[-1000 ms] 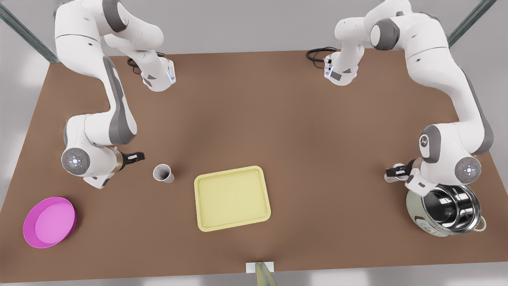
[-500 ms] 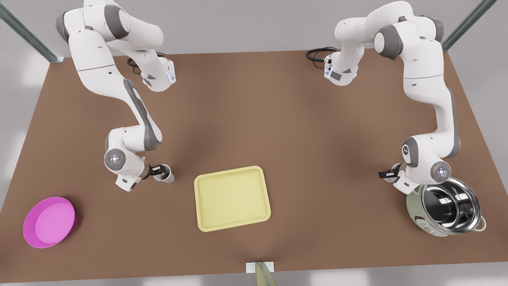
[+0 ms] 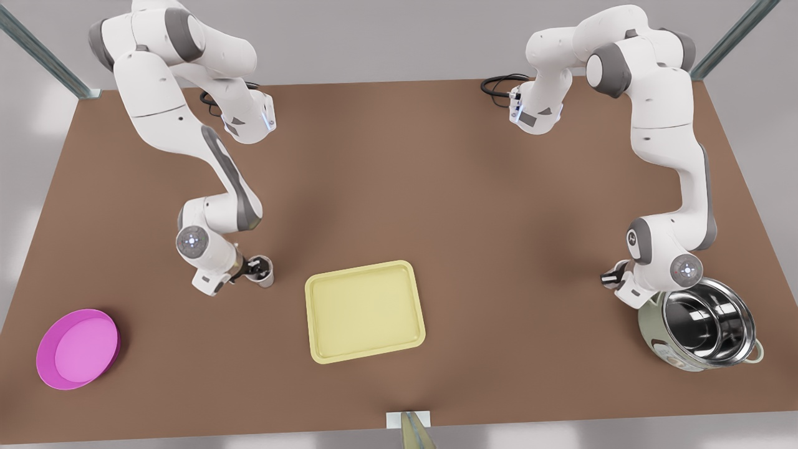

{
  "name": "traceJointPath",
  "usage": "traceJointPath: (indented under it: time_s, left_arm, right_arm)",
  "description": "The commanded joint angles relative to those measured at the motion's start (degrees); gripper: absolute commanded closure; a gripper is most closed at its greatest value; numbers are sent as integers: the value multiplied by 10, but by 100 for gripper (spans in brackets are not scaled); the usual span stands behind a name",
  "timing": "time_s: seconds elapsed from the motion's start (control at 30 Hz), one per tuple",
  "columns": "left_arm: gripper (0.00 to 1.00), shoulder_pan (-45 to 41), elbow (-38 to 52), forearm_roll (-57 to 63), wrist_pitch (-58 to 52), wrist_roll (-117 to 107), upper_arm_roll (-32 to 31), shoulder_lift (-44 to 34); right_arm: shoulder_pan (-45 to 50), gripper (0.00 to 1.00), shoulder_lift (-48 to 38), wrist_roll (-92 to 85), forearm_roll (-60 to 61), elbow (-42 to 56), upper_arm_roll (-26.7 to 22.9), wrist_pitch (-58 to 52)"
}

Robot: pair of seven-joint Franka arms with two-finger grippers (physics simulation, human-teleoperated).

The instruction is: Use both arms to respectively pick up the white IKEA cups from the middle-left and middle-right positions, then place the white IKEA cups onto the middle-middle tray, ensuring that the cups remain upright and do not tip over

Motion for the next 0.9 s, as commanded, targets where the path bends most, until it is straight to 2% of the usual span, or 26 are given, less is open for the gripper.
traceJointPath:
  time_s: [0.0, 0.03, 0.07, 0.1, 0.13, 0.17, 0.23, 0.27, 0.33, 0.4, 0.5, 0.57, 0.7, 0.73, 0.77, 0.87]
  left_arm:
    - [78, -2, 0, -2, 1, 5, -1, -6]
    - [78, -8, 0, -2, -2, -11, -2, -15]
    - [78, -17, 0, -2, -5, -30, -3, -17]
    - [78, -45, 1, -3, -30, -95, -14, -38]
    - [78, -85, 44, -1, -86, -148, -25, -41]
    - [78, -106, 90, 1, -123, -194, -25, -34]
    - [77, -198, 155, 0, -128, -343, -26, -18]
    - [77, -255, 193, 0, -127, -431, -25, 10]
    - [77, -316, 259, -1, -124, -612, -44, 47]
    - [77, -346, 305, -1, -123, -709, -66, 78]
    - [76, -391, 439, -1, -117, -789, -82, 183]
    - [76, -400, 464, 0, -86, -788, -82, 215]
    - [76, -416, 496, 0, -60, -782, -81, 251]
    - [76, -422, 501, 0, -60, -782, -76, 258]
    - [76, -423, 511, 0, -52, -782, -75, 268]
    - [76, -448, 514, 1, -41, -783, -55, 280]
  right_arm:
    - [-4, 0, 0, -1, 1, 3, 1, 4]
    - [-4, 4, 5, -2, 1, 5, 1, 4]
    - [-3, 15, 10, -2, 2, 14, 1, 3]
    - [-3, 47, 10, -2, 3, 15, 2, 0]
    - [-4, 63, 9, -2, 10, 23, 9, -16]
    - [-3, 68, 10, -2, 10, 25, 9, -16]
    - [-3, 79, 21, -13, 13, 58, 10, -53]
    - [-1, 79, 22, -20, 19, 67, 11, -61]
    - [-6, 79, 24, -67, 29, 69, 13, -62]
    - [-6, 79, 23, -70, 36, 79, 13, -77]
    - [-5, 79, 24, -111, 68, 149, 13, -155]
    - [9, 79, 34, -118, 66, 178, 15, -154]
    - [43, 79, 75, -134, 62, 235, 63, -146]
    - [52, 79, 82, -131, 65, 245, 63, -144]
    - [88, 79, 124, -134, 63, 302, 63, -144]
    - [118, 79, 148, -128, 67, 307, 63, -82]
